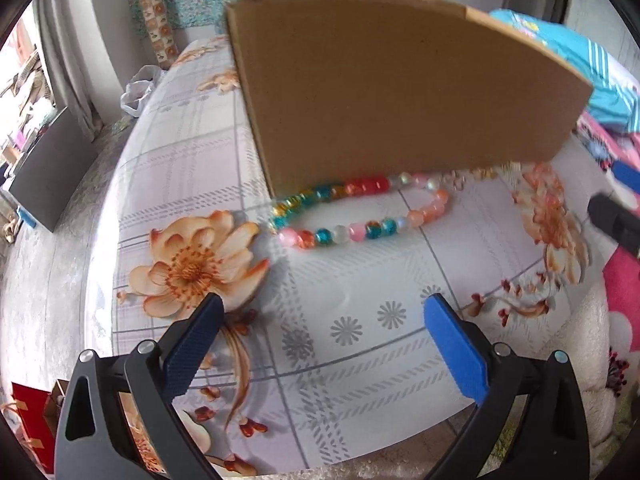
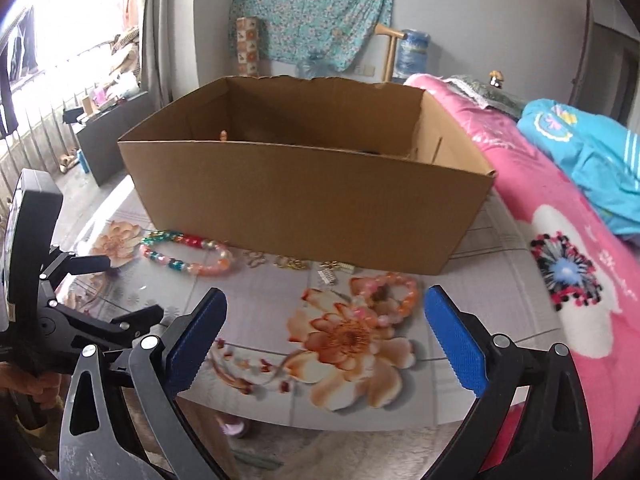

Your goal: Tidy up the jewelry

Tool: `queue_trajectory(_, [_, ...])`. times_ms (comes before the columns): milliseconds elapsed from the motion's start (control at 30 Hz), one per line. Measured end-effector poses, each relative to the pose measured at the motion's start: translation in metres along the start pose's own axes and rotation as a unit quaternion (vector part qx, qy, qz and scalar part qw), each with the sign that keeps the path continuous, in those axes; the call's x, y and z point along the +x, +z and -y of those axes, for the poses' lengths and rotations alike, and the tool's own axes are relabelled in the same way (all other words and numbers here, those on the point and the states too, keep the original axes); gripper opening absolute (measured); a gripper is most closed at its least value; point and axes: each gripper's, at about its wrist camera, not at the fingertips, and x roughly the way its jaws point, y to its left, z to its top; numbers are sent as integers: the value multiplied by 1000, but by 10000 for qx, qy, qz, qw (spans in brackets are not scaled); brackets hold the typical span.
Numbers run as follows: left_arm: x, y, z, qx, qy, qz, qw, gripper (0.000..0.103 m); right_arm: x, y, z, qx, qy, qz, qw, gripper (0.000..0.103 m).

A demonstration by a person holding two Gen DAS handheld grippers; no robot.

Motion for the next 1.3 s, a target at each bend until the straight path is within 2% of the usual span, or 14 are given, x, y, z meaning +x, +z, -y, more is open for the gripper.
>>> queue_trajectory(67, [-5,5,-7,-157,-70,156,9997,99,1,0,-1,60,160,2,9999,95])
queue_trajectory(233, [0,29,-18,-484,141,446,9977,98,8,0,0,267,416,-142,9987,91])
queue_trajectory(400, [19,39,-11,-377,493,389,9973,94,12,-2,2,370,559,-259,9974,89])
queue_trajectory(500, [29,34,-4,-275,555,220,9978,93,14,-4,3,388,594,-315,9970,89])
queue_trajectory(700, [12,14,7,149,554,163,9982,93,17,-6,9,476,720,-339,9957,89])
queue_trajectory(1033, [-18,-30,16,372,213,-103,9990,89,21,-5,8,536,1078,-387,9920,81])
queue_trajectory(1300, [-43,-47,17,169,130,183,9996,67,19,-4,-3,449,1544,-400,9862,71])
